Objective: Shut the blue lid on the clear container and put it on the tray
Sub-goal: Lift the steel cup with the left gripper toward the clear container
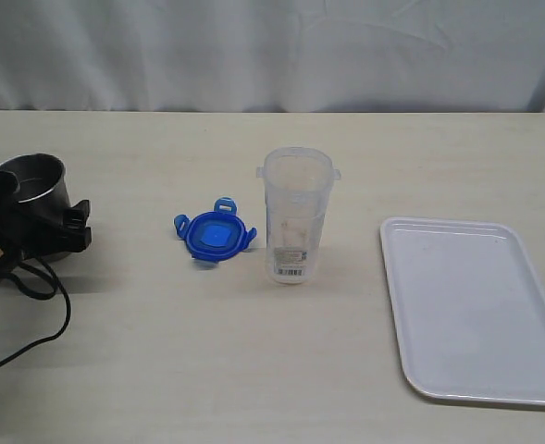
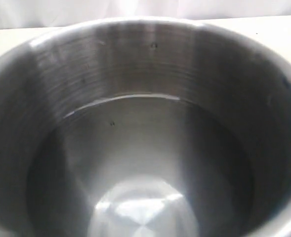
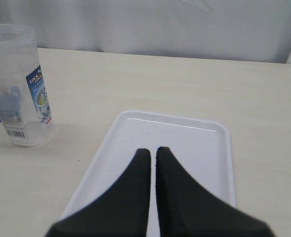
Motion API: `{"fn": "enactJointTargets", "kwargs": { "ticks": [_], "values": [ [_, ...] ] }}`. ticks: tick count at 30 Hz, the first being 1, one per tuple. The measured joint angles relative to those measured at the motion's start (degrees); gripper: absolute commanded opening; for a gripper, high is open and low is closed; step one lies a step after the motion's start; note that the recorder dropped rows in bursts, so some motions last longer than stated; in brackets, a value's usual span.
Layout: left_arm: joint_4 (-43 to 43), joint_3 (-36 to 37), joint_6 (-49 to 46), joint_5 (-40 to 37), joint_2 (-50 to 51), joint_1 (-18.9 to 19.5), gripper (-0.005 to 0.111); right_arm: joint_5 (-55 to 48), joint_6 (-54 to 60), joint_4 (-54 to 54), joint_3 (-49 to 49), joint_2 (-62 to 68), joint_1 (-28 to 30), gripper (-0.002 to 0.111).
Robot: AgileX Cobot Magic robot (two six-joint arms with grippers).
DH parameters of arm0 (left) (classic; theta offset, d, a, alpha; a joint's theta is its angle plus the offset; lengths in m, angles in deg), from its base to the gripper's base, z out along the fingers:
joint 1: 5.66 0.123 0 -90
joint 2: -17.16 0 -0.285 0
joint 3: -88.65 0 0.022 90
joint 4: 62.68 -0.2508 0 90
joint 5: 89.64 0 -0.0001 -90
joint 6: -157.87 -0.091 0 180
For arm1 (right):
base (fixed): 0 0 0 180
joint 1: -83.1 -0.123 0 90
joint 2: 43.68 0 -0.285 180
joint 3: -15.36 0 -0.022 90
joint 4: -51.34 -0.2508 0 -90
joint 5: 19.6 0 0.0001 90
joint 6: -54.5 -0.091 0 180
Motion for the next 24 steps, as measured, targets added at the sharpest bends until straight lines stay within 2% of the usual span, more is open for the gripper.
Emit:
{"fn": "enactJointTargets", "kwargs": {
  "ticks": [2, 4, 6, 10, 17, 24],
  "values": [
    [0.0, 0.0, 0.0, 0.22, 0.0, 0.0, 0.1, 0.0, 0.0, 0.0, 0.0, 0.0, 0.0, 0.004],
    [0.0, 0.0, 0.0, 0.22, 0.0, 0.0, 0.093, 0.0, 0.0, 0.0, 0.0, 0.0, 0.0, 0.004],
    [0.0, 0.0, 0.0, 0.22, 0.0, 0.0, 0.078, 0.0, 0.0, 0.0, 0.0, 0.0, 0.0, 0.004],
    [-0.13, 0.0, -0.03, 0.07, 0.0, 0.0, 0.039, 0.0, 0.0, 0.0, 0.0, 0.0, 0.0, 0.004],
    [-0.08, -0.08, 3.08, -0.52, 0.0, 0.0, 0.001, 0.0, 0.0, 0.0, 0.0, 0.0, 0.0, 0.004],
    [-2.63, -0.08, 3.39, -0.65, 0.0, 0.14, 0.0, 0.0, 0.0, 0.0, 0.0, 0.0, 0.0, 0.004]
  ]
}}
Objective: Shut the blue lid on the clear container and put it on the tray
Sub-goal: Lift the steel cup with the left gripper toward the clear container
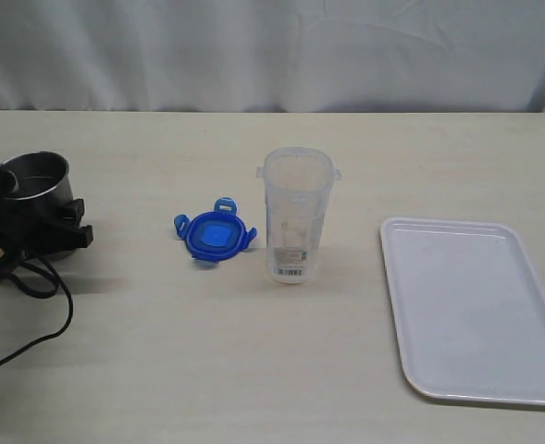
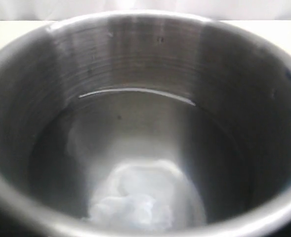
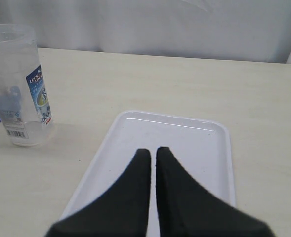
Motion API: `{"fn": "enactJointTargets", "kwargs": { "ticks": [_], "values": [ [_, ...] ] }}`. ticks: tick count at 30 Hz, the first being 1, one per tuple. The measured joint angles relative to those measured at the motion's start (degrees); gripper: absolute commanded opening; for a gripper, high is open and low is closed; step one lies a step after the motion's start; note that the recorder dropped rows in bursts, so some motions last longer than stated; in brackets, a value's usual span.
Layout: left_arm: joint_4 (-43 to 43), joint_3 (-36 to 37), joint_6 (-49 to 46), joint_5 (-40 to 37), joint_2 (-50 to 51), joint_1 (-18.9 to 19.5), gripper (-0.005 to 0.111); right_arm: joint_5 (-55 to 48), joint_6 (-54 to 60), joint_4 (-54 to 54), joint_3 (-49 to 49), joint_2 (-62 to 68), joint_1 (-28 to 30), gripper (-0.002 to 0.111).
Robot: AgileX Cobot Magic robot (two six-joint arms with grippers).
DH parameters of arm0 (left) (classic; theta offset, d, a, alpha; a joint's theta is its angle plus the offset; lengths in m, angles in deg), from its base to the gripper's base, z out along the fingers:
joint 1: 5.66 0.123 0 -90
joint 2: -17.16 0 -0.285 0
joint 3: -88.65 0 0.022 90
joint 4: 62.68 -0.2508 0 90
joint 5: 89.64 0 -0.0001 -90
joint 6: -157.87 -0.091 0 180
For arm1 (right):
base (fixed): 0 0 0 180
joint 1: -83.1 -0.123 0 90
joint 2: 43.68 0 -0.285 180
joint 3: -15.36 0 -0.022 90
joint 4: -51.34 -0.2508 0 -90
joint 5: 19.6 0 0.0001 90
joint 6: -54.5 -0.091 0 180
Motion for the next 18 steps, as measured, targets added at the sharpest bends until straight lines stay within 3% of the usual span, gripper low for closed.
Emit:
{"fn": "enactJointTargets", "kwargs": {
  "ticks": [8, 18],
  "values": [
    [-3.68, 0.0, 2.42, -0.15, -0.61, 0.0, 0.0, 0.0, 0.0, 0.0, 0.0, 0.0, 0.0, 0.004],
    [-12.44, -3.28, 5.74, -9.26, -8.22, -0.12, 0.0, 0.0, 0.0, 0.0, 0.0, 0.0, 0.0, 0.004]
  ]
}}
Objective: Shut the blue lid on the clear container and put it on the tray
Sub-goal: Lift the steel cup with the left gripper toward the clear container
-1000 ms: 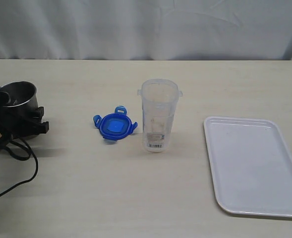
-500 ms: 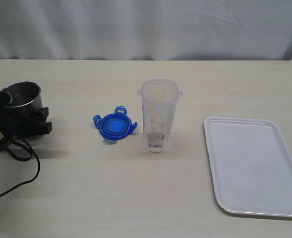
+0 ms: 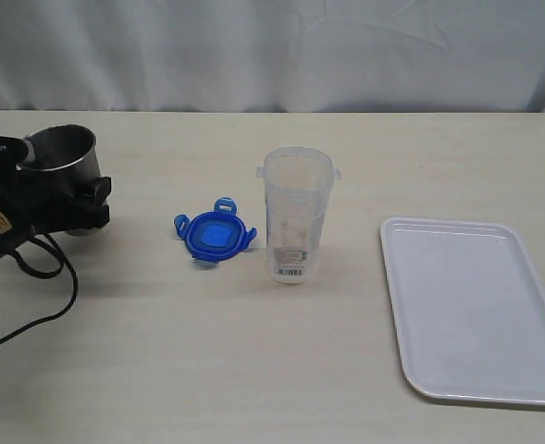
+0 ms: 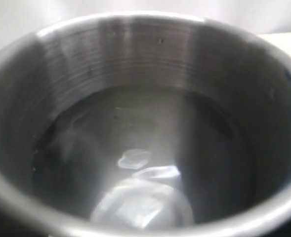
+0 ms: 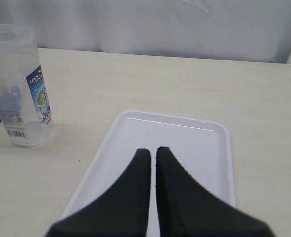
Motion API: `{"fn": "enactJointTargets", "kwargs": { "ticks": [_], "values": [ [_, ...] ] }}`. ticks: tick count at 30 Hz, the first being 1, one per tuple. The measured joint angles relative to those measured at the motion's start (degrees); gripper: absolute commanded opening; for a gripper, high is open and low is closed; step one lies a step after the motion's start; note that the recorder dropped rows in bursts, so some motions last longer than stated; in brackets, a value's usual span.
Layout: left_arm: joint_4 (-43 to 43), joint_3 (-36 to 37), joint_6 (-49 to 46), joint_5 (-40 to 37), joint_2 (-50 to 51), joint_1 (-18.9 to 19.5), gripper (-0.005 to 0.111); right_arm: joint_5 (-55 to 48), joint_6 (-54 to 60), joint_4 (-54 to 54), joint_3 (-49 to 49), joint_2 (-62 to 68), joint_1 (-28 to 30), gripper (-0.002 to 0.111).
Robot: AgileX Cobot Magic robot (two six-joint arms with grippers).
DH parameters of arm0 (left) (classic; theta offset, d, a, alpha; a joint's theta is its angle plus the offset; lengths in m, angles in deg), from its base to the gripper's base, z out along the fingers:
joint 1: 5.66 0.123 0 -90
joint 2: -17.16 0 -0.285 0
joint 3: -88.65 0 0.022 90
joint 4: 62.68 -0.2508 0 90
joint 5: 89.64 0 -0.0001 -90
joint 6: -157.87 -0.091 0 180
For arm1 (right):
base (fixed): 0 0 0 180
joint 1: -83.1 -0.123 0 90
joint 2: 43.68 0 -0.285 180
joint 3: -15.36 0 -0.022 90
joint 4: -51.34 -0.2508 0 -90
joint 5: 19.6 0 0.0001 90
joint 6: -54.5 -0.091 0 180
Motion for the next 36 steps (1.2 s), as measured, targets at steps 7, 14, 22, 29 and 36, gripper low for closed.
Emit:
{"fn": "enactJointTargets", "kwargs": {
  "ticks": [7, 14, 22, 29, 36],
  "values": [
    [-9.57, -4.24, 7.59, -4.44, -1.23, 0.0, 0.0, 0.0, 0.0, 0.0, 0.0, 0.0, 0.0, 0.004],
    [-20.18, -9.84, 17.25, -6.57, -1.23, 0.0, 0.0, 0.0, 0.0, 0.0, 0.0, 0.0, 0.0, 0.004],
    [-26.5, -15.62, 22.55, -10.75, -1.23, -2.39, 0.0, 0.0, 0.0, 0.0, 0.0, 0.0, 0.0, 0.004],
    [-29.25, -22.12, 22.63, -18.65, -1.23, -8.85, 0.0, 0.0, 0.0, 0.0, 0.0, 0.0, 0.0, 0.004],
    [-30.24, -26.97, 22.21, -23.69, -1.23, -14.22, 0.0, 0.0, 0.0, 0.0, 0.0, 0.0, 0.0, 0.004]
  ]
}}
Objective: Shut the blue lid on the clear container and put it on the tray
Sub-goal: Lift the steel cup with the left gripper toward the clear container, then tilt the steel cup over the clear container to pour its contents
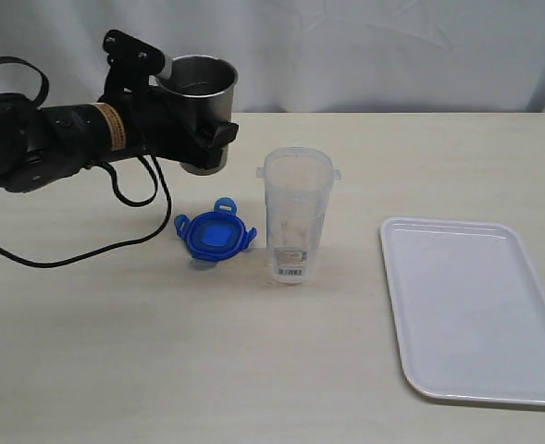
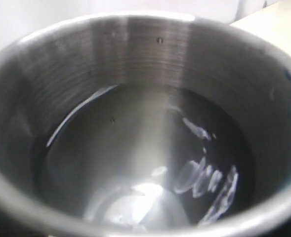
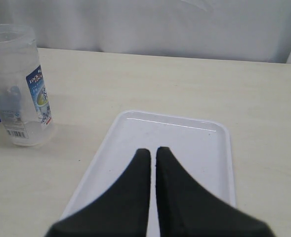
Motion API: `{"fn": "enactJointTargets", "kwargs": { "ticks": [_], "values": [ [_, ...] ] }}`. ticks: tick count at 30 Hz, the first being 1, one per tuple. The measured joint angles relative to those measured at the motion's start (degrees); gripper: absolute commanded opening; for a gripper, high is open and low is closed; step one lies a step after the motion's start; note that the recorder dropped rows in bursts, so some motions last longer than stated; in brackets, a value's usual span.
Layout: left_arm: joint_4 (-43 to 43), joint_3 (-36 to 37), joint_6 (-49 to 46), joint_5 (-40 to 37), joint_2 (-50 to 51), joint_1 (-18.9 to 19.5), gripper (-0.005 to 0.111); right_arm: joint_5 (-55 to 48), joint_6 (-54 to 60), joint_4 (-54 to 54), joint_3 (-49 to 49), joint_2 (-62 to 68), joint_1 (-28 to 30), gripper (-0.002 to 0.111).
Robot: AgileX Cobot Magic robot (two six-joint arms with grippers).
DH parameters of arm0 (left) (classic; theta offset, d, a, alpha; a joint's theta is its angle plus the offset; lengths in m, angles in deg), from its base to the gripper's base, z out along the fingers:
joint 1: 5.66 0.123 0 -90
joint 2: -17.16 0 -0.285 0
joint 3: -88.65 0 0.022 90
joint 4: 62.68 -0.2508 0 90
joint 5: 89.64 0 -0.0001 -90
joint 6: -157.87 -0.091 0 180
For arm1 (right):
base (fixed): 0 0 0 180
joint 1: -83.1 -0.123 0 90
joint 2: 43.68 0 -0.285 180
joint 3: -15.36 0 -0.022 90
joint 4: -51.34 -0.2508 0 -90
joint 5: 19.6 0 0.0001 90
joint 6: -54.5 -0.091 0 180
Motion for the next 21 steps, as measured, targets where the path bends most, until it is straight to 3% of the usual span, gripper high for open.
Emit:
{"fn": "enactJointTargets", "kwargs": {
  "ticks": [21],
  "values": [
    [-3.59, -1.42, -1.61, -1.51, 0.0, -4.81, 0.0, 0.0, 0.0, 0.0, 0.0, 0.0, 0.0, 0.004]
  ]
}}
